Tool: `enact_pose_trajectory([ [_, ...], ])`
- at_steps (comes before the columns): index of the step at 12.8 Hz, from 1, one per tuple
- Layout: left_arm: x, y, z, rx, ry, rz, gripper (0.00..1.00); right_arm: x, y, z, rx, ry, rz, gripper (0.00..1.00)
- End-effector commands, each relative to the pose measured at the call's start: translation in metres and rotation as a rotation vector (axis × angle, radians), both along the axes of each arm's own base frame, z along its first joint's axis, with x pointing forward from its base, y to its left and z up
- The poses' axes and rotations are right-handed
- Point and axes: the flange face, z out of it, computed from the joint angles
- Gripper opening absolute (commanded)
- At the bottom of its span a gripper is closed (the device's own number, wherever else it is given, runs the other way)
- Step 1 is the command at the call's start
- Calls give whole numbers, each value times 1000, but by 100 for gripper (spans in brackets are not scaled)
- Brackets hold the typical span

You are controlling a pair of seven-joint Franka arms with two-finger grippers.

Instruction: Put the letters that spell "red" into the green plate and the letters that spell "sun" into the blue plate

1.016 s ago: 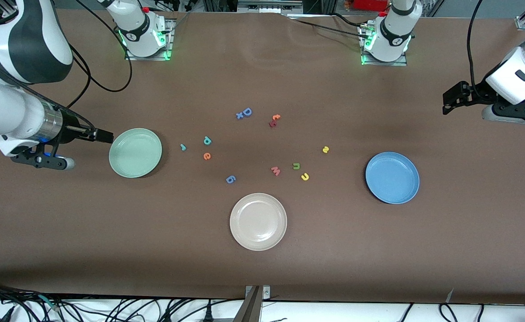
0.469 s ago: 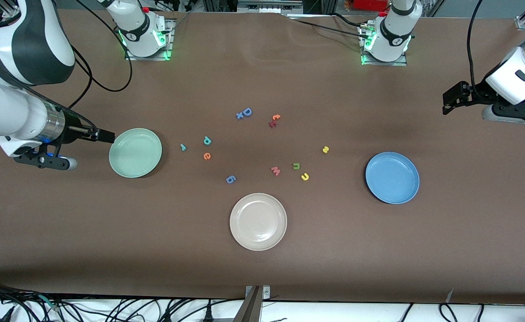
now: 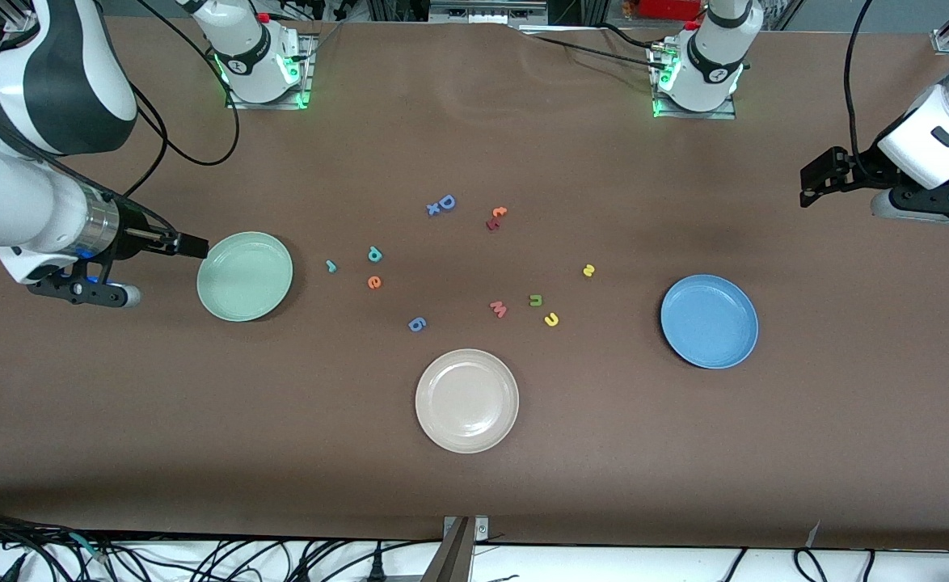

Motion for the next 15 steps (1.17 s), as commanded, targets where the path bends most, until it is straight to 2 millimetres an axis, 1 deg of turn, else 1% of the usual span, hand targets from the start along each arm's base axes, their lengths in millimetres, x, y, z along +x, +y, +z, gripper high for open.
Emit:
enact_pose_trajectory([
  [1, -3, 0, 1, 12, 6, -23, 100, -2, -1, 1, -14, -6, -4, 100],
  [14, -3, 0, 2, 12, 5, -23, 100, -2, -1, -6, -12, -3, -5, 100],
  [15, -4, 0, 0, 12, 15, -23, 100, -2, -1, -6, -11, -3, -6, 100],
])
